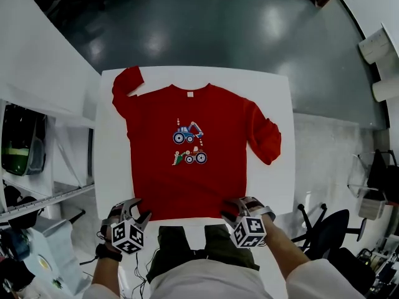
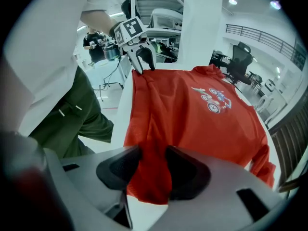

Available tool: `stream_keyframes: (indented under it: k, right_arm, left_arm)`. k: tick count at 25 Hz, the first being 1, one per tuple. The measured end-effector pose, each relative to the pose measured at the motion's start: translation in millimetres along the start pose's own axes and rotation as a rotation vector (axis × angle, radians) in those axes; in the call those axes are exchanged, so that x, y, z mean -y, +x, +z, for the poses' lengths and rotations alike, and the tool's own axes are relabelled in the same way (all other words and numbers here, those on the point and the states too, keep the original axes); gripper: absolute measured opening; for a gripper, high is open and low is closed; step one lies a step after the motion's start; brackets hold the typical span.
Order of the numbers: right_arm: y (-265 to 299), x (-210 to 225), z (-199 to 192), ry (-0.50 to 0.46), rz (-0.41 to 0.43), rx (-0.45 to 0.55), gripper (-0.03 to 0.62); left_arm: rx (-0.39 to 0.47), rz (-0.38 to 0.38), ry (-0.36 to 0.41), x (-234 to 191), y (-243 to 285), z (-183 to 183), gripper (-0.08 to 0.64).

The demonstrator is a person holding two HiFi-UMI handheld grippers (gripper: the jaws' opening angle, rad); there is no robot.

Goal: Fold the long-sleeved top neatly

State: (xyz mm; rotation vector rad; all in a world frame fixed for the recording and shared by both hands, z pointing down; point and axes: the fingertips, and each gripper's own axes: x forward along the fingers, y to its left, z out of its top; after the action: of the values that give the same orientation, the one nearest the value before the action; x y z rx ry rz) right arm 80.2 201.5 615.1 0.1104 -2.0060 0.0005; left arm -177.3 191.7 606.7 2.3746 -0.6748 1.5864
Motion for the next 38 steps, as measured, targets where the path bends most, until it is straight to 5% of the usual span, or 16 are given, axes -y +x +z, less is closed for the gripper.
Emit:
stream_keyframes:
  k: [8,17,38]
  right_arm:
    - [2,-2,4,0.005,0.013,-0.003,0.202]
    - [-27,17,1,0.153,-0.025,0.071,0.205]
    - [-89,172,-45,0.611,-0.429,0.211,0.189]
  left_arm:
    - [-0.009,-0.057,-0.02,-1,0,-4,0.209]
    - [0.003,-0.098,-0.009,-8,-11,17,0.209]
    - [0.176,0.007,-0.192,-65,9,111,0.207]
